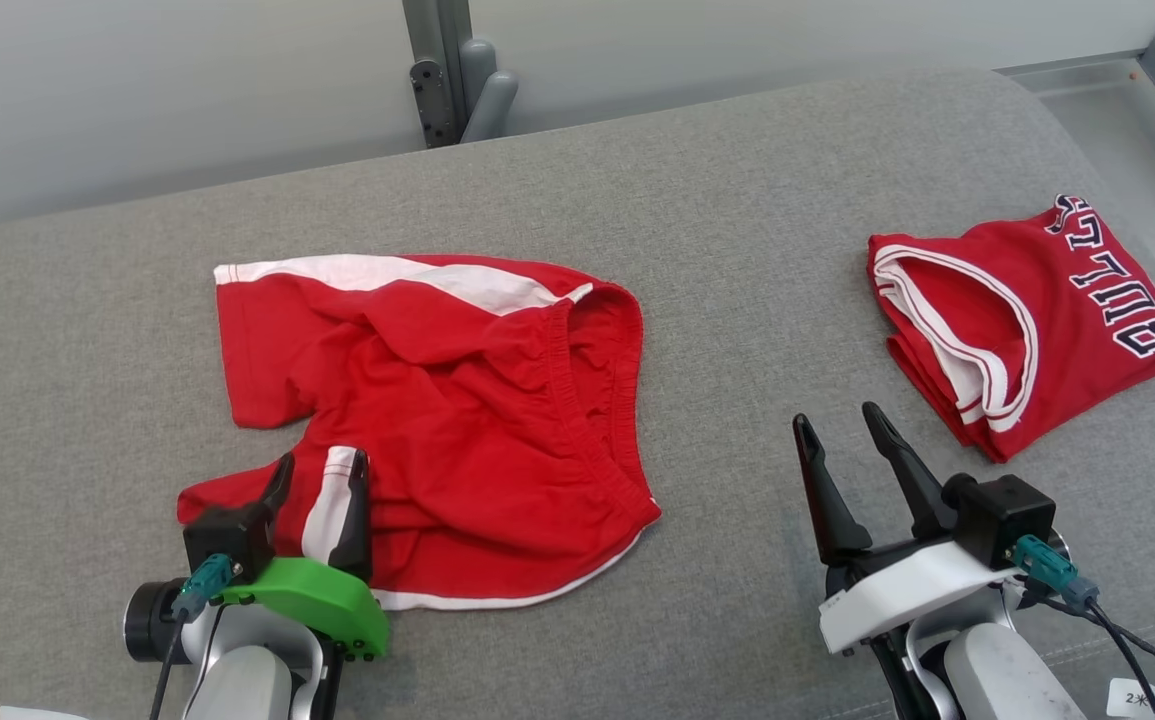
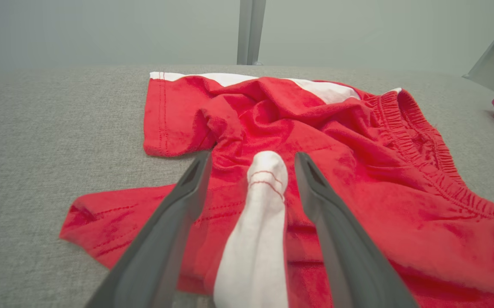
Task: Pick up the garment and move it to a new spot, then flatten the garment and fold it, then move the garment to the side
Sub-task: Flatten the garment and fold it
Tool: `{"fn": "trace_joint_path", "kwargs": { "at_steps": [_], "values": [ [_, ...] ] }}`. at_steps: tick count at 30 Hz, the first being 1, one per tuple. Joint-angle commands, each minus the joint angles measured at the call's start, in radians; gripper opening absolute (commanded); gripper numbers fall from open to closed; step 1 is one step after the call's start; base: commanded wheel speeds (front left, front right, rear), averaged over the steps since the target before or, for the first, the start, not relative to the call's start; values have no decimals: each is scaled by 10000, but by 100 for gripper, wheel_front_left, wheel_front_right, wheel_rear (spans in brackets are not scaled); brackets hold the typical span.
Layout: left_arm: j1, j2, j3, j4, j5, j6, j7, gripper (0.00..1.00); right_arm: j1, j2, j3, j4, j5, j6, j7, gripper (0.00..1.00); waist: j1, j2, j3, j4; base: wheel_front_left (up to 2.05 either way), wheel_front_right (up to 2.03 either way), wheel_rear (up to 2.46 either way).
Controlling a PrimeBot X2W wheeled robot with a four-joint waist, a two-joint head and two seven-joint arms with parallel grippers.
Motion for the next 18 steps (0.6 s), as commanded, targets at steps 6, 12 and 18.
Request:
{"fn": "trace_joint_path", "kwargs": {
  "at_steps": [6, 12, 18],
  "values": [
    [-253, 55, 60, 400, 11, 134, 5, 22, 84, -20, -9, 10, -3, -2, -25, 100, 0, 0, 2, -142, 0, 0, 0],
    [-312, 60, 277, 510, -310, 300, 3, 0, 126, -10, -100, -14, -35, -2, -25, 100, 0, 0, -31, -56, 0, 0, 0],
    [151, 57, 1229, -494, -863, 931, 5, 0, 177, -4, -160, -33, -49, -2, -25, 100, 0, 0, -68, 189, 0, 0, 0]
  ]
}}
